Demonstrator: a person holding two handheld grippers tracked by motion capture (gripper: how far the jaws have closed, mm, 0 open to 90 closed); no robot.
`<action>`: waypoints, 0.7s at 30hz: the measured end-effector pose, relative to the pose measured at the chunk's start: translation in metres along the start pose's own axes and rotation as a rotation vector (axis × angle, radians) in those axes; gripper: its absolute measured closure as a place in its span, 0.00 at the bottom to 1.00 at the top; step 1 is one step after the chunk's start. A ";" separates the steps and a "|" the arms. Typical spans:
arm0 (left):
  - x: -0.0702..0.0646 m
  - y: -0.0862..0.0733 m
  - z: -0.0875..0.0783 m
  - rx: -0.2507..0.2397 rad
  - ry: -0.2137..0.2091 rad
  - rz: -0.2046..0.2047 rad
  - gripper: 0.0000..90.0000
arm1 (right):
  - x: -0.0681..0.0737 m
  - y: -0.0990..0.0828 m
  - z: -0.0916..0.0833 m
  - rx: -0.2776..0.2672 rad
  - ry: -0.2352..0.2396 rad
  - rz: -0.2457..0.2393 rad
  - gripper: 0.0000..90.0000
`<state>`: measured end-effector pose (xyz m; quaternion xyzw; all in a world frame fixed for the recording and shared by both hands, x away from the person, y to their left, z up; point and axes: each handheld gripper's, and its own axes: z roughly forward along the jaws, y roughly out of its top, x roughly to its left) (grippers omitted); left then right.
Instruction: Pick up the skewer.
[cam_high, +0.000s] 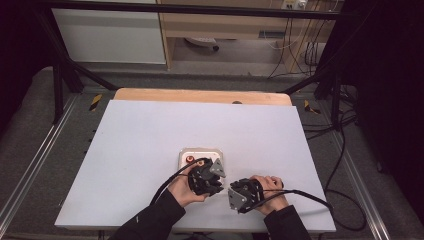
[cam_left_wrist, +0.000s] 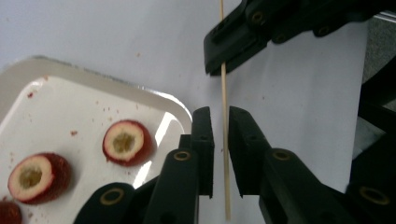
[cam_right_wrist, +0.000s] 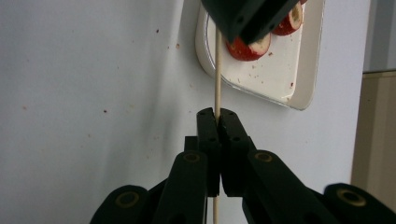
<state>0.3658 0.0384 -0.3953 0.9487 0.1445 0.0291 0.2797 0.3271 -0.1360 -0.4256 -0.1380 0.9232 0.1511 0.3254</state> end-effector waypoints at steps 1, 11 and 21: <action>0.000 0.000 0.000 0.000 0.000 0.000 0.86 | 0.000 0.000 0.000 0.000 0.000 0.000 0.99; 0.001 0.000 0.008 0.133 -0.027 -0.003 0.95 | -0.001 0.012 0.005 0.045 -0.015 -0.087 0.99; -0.003 0.001 0.011 0.157 0.016 0.013 0.98 | 0.000 0.015 0.003 0.059 -0.034 -0.128 0.98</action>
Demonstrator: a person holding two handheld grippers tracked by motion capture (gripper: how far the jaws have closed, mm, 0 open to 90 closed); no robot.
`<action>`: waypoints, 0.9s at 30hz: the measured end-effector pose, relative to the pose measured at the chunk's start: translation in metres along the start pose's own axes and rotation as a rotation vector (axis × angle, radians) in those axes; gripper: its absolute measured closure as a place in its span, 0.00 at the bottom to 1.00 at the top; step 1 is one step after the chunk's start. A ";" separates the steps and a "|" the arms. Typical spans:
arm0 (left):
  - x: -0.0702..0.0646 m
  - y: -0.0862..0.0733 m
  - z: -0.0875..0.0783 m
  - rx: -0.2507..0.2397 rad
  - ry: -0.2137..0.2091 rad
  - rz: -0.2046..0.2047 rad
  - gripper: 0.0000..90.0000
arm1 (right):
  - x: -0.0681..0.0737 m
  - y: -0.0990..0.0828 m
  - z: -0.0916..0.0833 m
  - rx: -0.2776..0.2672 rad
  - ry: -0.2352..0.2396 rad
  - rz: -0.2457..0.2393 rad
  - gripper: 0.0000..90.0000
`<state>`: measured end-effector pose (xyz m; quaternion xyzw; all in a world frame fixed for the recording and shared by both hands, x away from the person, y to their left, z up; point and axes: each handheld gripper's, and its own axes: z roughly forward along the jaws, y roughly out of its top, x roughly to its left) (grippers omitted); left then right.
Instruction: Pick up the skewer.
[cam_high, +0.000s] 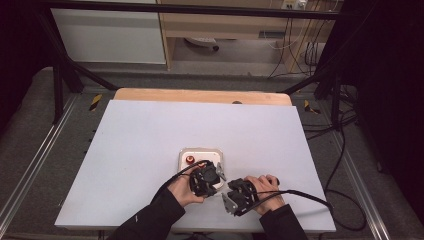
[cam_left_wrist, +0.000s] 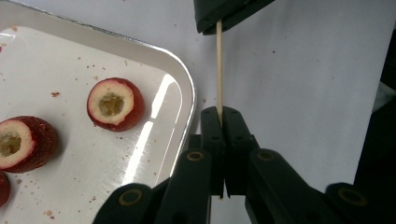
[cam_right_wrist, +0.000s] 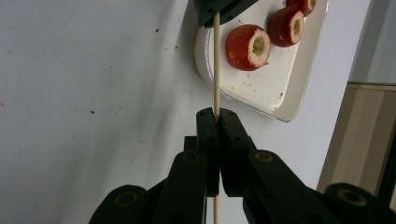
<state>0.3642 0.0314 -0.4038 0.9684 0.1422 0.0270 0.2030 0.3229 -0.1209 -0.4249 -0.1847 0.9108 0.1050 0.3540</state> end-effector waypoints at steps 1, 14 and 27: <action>0.000 -0.001 0.000 -0.008 -0.002 -0.002 0.98 | 0.000 0.000 -0.001 -0.002 0.000 0.013 0.98; 0.005 -0.029 -0.014 -0.047 0.038 -0.033 0.99 | -0.012 -0.033 -0.007 -0.039 -0.010 0.539 0.42; 0.008 -0.074 -0.036 -0.189 0.097 -0.128 0.98 | -0.008 -0.075 0.000 -0.094 0.104 1.054 0.20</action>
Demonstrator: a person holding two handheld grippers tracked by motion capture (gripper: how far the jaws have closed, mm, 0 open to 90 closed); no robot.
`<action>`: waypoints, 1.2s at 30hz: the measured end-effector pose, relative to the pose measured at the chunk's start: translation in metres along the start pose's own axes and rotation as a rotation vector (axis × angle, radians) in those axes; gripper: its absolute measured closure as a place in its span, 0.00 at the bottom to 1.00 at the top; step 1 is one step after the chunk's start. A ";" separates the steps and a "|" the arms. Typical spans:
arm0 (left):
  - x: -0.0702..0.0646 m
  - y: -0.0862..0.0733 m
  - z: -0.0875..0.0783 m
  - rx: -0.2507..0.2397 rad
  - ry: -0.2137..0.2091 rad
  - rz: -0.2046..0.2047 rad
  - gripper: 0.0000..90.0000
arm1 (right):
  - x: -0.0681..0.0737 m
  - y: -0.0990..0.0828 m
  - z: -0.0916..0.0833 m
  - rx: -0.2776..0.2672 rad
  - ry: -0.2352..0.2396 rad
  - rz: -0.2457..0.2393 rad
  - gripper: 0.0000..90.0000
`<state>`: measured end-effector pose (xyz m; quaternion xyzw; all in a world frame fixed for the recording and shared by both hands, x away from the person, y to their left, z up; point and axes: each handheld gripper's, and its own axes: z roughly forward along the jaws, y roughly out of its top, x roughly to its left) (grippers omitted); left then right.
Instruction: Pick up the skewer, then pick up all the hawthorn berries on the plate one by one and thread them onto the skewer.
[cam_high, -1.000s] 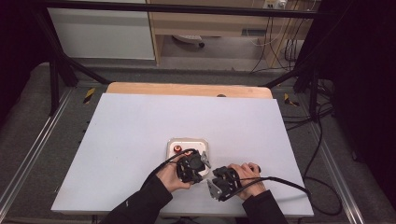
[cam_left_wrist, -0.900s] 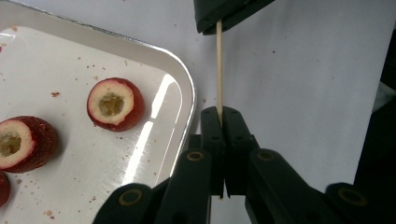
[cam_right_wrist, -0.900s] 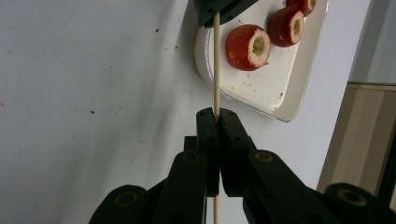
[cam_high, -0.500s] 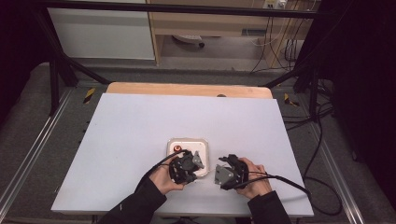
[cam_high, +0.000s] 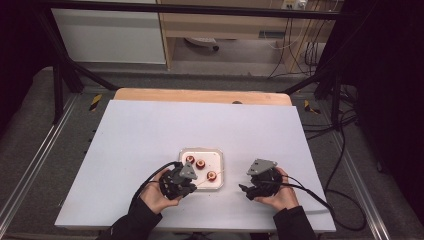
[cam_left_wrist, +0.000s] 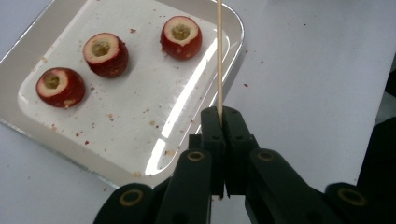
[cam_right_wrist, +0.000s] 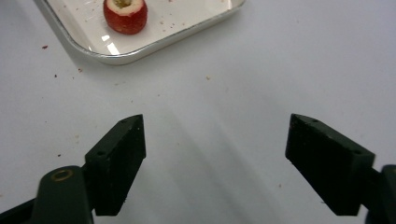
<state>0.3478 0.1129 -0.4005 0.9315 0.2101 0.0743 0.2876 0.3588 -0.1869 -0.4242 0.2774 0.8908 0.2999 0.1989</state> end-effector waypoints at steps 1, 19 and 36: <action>0.000 -0.003 -0.002 -0.014 0.006 -0.009 0.98 | -0.001 -0.001 0.000 -0.001 0.009 0.033 0.18; 0.010 -0.059 -0.017 -0.214 0.078 -0.183 0.98 | -0.004 0.015 -0.004 -0.008 0.086 0.239 0.04; 0.014 -0.078 -0.018 -0.251 0.076 -0.210 0.98 | 0.006 0.054 0.010 0.014 0.124 0.281 0.03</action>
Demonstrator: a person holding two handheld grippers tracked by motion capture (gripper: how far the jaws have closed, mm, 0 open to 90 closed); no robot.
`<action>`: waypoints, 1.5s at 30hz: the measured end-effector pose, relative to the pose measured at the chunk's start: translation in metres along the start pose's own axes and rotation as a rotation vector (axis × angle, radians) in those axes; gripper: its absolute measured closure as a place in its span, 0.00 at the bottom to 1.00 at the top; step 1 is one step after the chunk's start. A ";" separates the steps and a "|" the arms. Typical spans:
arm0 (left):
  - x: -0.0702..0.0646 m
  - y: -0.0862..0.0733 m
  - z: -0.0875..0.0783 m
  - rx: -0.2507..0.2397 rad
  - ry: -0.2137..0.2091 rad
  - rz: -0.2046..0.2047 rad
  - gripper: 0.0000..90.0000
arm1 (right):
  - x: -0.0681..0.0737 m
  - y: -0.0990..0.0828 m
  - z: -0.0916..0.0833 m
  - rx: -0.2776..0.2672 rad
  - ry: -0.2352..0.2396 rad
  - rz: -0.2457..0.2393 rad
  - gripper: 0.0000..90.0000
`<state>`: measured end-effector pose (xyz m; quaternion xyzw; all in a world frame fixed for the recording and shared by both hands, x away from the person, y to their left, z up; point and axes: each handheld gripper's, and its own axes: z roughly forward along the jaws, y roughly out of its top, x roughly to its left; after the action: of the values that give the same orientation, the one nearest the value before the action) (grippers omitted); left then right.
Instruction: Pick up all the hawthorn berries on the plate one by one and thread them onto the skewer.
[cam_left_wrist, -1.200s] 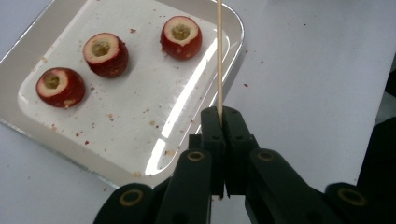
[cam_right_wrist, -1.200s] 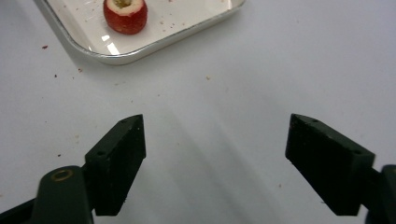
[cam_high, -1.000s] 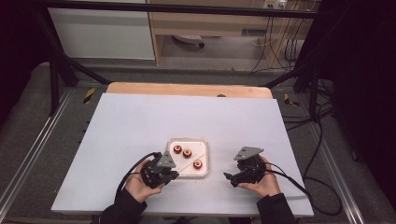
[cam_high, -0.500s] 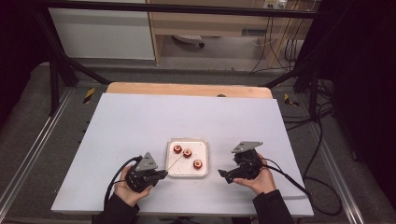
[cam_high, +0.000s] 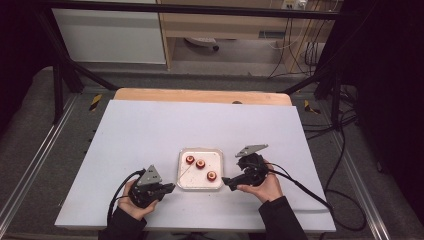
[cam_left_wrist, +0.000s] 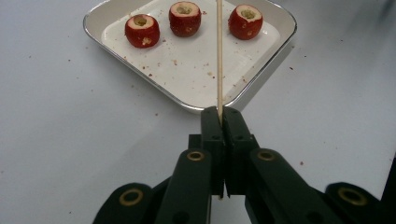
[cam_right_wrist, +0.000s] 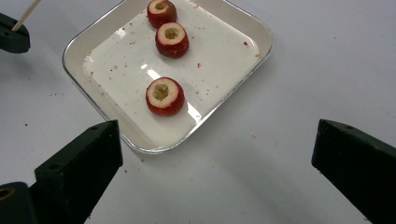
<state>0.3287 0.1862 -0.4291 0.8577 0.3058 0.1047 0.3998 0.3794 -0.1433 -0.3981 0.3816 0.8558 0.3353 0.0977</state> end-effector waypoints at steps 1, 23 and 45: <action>0.000 0.000 0.000 -0.003 0.000 -0.001 0.98 | 0.001 0.002 0.001 0.009 -0.003 -0.001 0.03; 0.003 -0.002 0.000 0.005 0.013 -0.012 0.98 | 0.023 0.041 0.042 0.161 0.064 -0.039 0.28; 0.002 -0.002 0.001 0.013 0.012 -0.008 0.98 | 0.023 0.052 0.066 0.321 0.108 -0.049 0.61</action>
<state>0.3300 0.1877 -0.4318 0.8584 0.3124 0.1063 0.3927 0.4220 -0.0690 -0.4121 0.3525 0.9115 0.2116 -0.0027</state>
